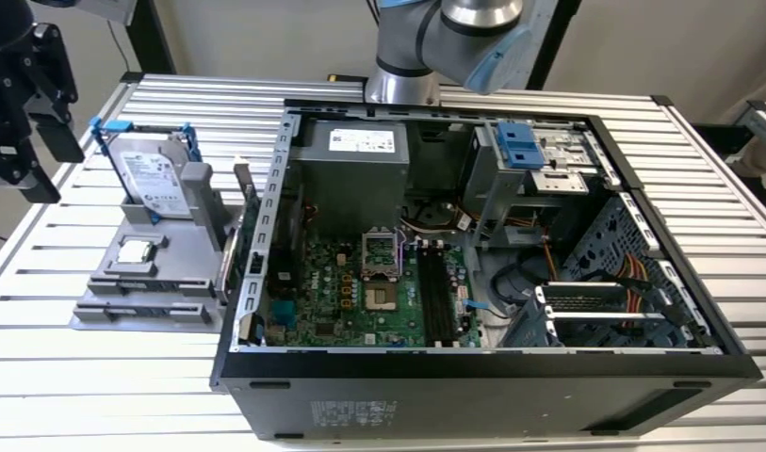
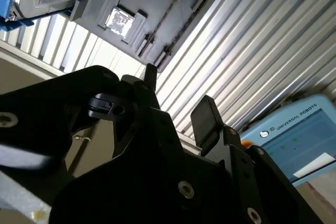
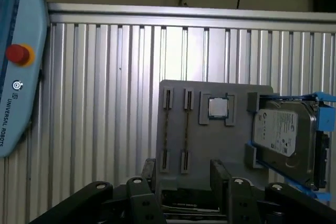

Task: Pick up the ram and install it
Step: 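Pick up the ram and move it above insertion slot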

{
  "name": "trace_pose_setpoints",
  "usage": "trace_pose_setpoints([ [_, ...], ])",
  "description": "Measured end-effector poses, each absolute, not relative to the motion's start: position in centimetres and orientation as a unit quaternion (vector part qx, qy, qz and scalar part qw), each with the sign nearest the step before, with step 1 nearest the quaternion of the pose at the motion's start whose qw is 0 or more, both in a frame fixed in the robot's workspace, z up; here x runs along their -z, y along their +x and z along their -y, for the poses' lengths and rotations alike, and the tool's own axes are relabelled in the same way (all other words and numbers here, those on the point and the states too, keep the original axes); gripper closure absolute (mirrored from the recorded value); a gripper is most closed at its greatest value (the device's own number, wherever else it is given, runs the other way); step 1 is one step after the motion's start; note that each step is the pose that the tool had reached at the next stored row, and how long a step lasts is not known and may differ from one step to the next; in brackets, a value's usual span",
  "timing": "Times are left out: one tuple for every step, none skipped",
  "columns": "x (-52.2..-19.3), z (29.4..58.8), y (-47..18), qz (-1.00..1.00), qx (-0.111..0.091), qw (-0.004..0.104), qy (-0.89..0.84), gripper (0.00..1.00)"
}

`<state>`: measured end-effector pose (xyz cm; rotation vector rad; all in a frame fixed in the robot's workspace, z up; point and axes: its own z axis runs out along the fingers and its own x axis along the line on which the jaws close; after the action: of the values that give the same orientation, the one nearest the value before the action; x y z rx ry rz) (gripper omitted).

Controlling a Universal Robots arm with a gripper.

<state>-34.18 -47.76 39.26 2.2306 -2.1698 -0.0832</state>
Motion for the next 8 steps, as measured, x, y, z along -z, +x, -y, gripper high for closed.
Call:
trace_pose_setpoints([
  [-39.27,47.76,-34.18,0.697,0.026,0.014,0.717,0.00],
  [-39.25,47.75,-34.21,0.696,0.022,0.009,0.717,0.00],
  [-39.24,47.76,-34.24,0.696,0.015,0.003,0.718,0.00],
  [-39.23,47.76,-34.28,0.695,0.008,-0.003,0.719,0.00],
  [-39.21,47.76,-34.35,0.695,0.002,-0.009,0.719,0.00],
  [-39.16,47.76,-34.45,0.695,-0.002,-0.014,0.719,0.00],
  [-39.11,47.76,-34.55,0.695,-0.003,-0.015,0.719,0.00],
  [-39.03,47.76,-34.63,0.695,-0.004,-0.015,0.719,0.00],
])
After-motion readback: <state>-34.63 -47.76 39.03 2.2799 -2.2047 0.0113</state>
